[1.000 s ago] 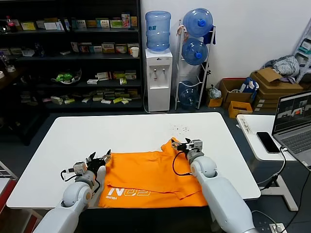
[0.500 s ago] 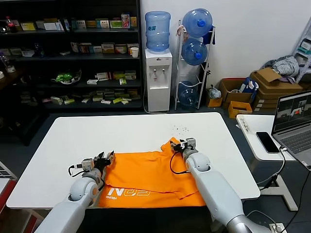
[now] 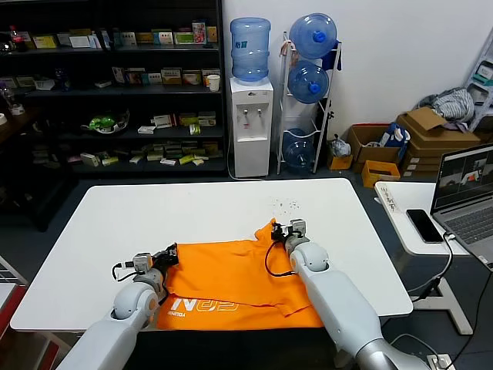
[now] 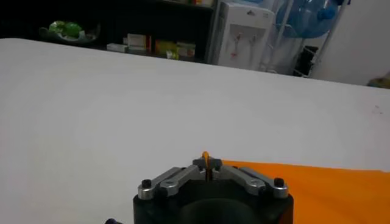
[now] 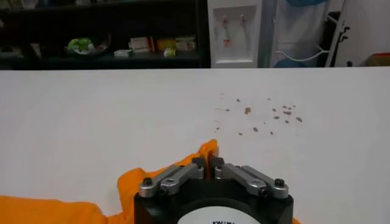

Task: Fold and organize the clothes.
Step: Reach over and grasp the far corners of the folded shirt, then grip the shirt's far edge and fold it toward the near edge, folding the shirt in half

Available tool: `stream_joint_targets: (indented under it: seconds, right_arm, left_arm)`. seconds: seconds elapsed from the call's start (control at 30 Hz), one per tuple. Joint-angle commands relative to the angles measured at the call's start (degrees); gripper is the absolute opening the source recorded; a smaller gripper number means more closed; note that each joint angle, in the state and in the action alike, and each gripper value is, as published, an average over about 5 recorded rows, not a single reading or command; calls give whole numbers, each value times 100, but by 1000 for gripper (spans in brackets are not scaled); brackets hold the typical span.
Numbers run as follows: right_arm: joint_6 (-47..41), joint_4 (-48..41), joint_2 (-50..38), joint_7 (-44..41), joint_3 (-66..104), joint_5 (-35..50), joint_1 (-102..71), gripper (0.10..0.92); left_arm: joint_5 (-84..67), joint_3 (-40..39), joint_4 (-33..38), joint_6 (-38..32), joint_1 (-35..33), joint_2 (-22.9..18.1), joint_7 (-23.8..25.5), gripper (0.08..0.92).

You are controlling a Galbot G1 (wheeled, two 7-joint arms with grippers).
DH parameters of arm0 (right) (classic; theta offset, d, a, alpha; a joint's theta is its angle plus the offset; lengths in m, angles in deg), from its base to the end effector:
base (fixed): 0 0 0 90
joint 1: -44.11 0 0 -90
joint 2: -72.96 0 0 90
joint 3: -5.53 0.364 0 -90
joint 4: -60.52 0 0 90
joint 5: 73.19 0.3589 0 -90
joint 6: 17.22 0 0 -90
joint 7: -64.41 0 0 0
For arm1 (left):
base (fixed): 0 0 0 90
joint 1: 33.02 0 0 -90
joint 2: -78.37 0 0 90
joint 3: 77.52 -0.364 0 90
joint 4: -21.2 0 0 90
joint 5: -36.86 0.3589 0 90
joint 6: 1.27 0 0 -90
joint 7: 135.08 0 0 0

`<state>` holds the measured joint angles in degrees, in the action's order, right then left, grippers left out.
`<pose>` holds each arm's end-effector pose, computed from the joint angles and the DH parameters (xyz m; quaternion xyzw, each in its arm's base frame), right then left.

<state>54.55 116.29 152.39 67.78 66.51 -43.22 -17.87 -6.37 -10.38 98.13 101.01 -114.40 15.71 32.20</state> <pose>0.5028 0.0377 -0.3925 0.1205 -0.9549 -0.0191 0.2707 0.3871 0.0838 -0.4044 -0.0079 -0.9674 0.0663 0.2444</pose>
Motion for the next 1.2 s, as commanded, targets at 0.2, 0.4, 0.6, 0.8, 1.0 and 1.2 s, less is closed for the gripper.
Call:
stream_joint_targets:
  seconds: [0.2,0.4,0.6,0.8,1.0,1.2]
  right_arm:
    - [902,48,9,79,90,162,73,124]
    - [1027,545,-249,151,131,226,-260,124]
    - [679,2223,-910,476,96,487,-1450,124]
    - [312,4097,-1568,832,395,621,-2909,124]
    - [132,5383,-2005,967,1064,600,-4221,124]
    - [157,6148,-2203,974,1670,456,-5345,124]
  left_arm:
    - [62,56,-103,-599,245,-46,160,92]
    - [243,192,95,-855,31,46,182,92]
    - [396,465,1159,-951,-1126,293,185,92]
    - [942,837,2472,-1102,-2315,303,174,92]
    - [1367,1075,3197,-1131,-3072,215,76,92]
    - [1421,1229,3423,-1129,-3532,243,15,92]
